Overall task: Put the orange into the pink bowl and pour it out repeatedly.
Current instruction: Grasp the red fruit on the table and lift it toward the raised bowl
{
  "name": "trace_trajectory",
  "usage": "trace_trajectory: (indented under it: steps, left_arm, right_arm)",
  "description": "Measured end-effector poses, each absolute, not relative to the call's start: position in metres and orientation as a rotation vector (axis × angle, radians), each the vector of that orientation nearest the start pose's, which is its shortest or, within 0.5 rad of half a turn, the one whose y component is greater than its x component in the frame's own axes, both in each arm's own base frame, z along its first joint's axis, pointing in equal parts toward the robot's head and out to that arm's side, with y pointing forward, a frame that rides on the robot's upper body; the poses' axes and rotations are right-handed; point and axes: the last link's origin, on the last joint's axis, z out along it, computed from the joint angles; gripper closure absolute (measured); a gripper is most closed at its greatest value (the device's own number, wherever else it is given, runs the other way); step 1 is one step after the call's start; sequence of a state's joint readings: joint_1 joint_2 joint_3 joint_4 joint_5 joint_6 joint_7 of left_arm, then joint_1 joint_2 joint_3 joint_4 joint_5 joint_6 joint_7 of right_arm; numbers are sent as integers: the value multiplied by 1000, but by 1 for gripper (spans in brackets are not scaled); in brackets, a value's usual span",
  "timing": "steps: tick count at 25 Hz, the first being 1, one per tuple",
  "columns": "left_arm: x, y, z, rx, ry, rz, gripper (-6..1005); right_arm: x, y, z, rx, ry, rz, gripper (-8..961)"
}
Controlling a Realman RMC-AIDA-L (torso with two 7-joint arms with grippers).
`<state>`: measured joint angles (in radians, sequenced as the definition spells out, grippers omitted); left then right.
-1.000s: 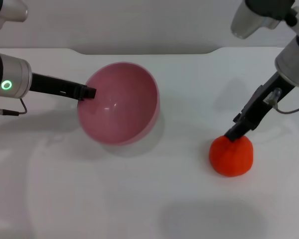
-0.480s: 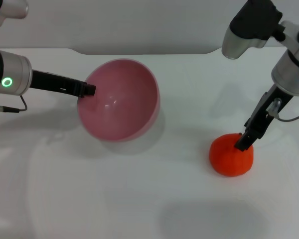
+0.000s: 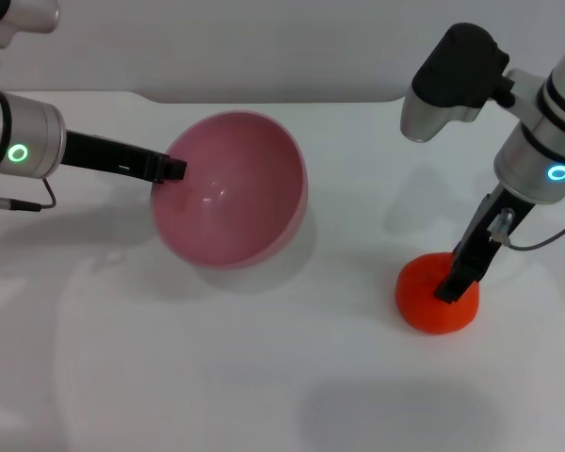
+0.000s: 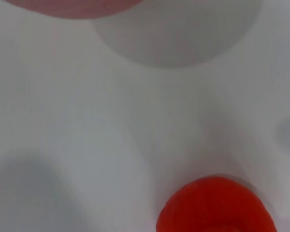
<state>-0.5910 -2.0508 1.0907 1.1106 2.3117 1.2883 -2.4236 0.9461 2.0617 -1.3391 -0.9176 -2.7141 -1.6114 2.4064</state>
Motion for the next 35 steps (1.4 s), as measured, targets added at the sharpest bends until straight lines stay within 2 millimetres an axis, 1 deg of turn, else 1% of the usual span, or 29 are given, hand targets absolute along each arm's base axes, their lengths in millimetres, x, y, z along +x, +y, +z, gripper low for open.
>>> trace_trajectory:
  steps: [9, 14, 15, 19, 20, 23, 29, 35]
  left_arm:
    - [-212, 394, 26, -2438, -1157, -117, 964]
    - [-212, 394, 25, -2439, -1156, -115, 965]
    - [-210, 393, 22, -2453, -1151, -110, 965]
    - [-208, 394, 22, -2459, -1146, -110, 964]
    - [-203, 395, 21, -2472, -1135, -111, 964]
    - [-200, 396, 19, -2482, -1129, -109, 964]
    - [-196, 396, 18, -2498, -1113, -101, 965]
    - [-200, 393, 21, -2494, -1135, -99, 964]
  right_arm:
    - [164, 385, -28, -2720, 740, -889, 299]
    - [165, 386, -32, -2719, 686, -899, 322]
    - [164, 387, -33, -2716, 679, -895, 358]
    - [163, 391, -32, -2705, 671, -864, 500]
    - [163, 392, -32, -2702, 670, -855, 536]
    - [159, 398, -31, -2689, 650, -820, 706]
    - [149, 413, -29, -2633, 597, -690, 772]
    - [146, 415, -27, -2650, 603, -623, 797]
